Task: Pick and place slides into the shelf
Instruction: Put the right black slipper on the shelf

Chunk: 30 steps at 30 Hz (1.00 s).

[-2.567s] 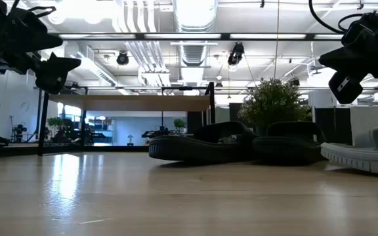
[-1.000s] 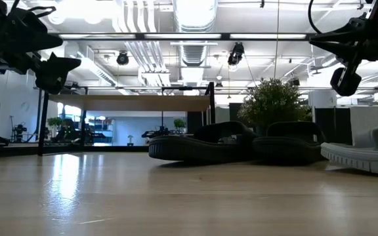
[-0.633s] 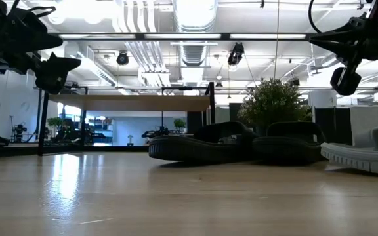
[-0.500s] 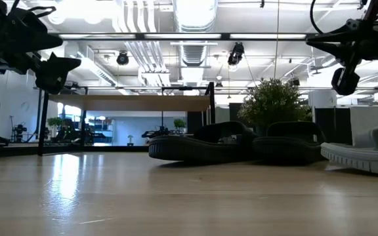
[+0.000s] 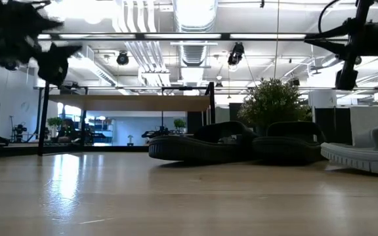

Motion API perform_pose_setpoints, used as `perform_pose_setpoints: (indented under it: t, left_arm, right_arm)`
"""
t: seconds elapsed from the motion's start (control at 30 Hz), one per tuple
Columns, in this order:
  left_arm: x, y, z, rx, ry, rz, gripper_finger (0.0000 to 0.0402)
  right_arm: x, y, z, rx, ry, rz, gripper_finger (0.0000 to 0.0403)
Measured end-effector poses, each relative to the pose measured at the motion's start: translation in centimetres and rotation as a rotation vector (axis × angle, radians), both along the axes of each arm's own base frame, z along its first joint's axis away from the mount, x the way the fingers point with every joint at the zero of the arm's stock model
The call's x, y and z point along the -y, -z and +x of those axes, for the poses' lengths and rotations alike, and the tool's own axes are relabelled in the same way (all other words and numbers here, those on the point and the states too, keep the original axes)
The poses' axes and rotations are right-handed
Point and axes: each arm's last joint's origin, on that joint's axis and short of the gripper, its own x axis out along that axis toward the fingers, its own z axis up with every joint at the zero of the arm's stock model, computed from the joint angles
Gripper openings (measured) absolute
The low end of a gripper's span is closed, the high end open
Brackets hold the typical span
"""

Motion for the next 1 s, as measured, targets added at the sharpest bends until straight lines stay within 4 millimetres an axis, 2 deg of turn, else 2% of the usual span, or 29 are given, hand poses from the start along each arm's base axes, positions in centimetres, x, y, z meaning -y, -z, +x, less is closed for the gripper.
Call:
perform_pose_setpoints:
  t: [0.13, 0.3, 0.5, 0.57, 0.7, 0.8, 0.9, 1.0]
  left_arm:
    - [-0.1, -2.3, -0.6, 0.236, 0.016, -0.089, 0.0233]
    - [-0.2, -4.5, -1.8, 0.495, 0.018, -0.094, 0.0233]
    - [-0.3, -5.9, -3.1, 0.712, -0.05, 0.029, 0.0233]
    - [-0.3, -6.3, -3.5, 0.77, -0.06, 0.036, 0.0233]
    - [-0.3, -6.5, -3.8, 0.8, -0.065, 0.034, 0.0233]
    - [-0.5, -6.5, -3.7, 0.79, -0.112, 0.025, 0.0233]
    - [-0.7, -6.1, -2.9, 0.705, -0.185, -0.059, 0.0233]
    - [-0.8, -5.2, -1.1, 0.48, -0.238, -0.122, 0.0233]
  right_arm:
    - [-0.1, 0.0, 0.1, 0.004, -0.037, 0.008, 0.0011]
    - [-0.1, 0.4, 0.4, -0.035, -0.027, 0.013, 0.0019]
    - [-0.3, 0.8, 1.0, -0.08, -0.042, 0.036, 0.0071]
    - [-0.3, 0.5, 1.1, -0.091, -0.04, 0.023, 0.0095]
    - [-0.5, -1.2, 1.4, -0.115, -0.084, -0.051, 0.0132]
    - [-0.6, -3.3, 1.8, -0.204, -0.086, -0.155, 0.0142]
    - [-0.5, -5.6, 1.9, -0.423, -0.034, -0.248, 0.0142]
    - [-0.2, -7.5, 1.6, -0.676, 0.015, -0.318, 0.0141]
